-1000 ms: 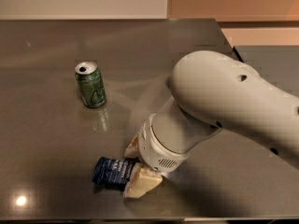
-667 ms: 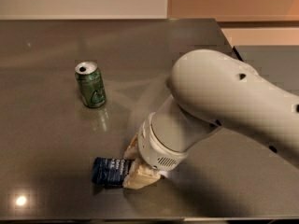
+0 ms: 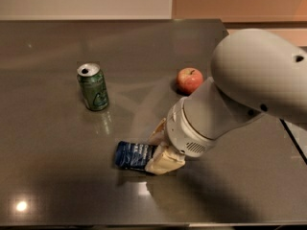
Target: Move rxbar blueberry near apple
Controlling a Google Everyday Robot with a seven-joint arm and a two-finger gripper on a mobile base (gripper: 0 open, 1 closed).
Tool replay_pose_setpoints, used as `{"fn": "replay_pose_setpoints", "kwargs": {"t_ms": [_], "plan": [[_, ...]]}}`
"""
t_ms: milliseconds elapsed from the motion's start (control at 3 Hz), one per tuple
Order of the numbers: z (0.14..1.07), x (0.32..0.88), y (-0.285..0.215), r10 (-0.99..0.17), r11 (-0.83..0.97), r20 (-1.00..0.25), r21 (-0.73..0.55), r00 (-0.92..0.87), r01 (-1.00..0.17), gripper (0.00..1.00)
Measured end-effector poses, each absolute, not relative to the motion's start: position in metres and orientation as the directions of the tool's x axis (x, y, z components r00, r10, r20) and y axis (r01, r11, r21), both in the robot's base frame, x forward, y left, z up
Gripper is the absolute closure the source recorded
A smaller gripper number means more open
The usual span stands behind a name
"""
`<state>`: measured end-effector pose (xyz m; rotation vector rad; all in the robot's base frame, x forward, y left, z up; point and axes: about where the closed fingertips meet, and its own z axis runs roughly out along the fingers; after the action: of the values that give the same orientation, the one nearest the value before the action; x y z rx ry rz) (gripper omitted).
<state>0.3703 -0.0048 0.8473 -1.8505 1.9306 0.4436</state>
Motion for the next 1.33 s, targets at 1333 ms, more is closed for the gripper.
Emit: {"fn": "replay_pose_setpoints", "kwargs": {"t_ms": [1333], "plan": [[0.847,0.481,-0.132,-0.851,0.350,-0.460,-0.133,-0.255,-0.927,1.00]]}}
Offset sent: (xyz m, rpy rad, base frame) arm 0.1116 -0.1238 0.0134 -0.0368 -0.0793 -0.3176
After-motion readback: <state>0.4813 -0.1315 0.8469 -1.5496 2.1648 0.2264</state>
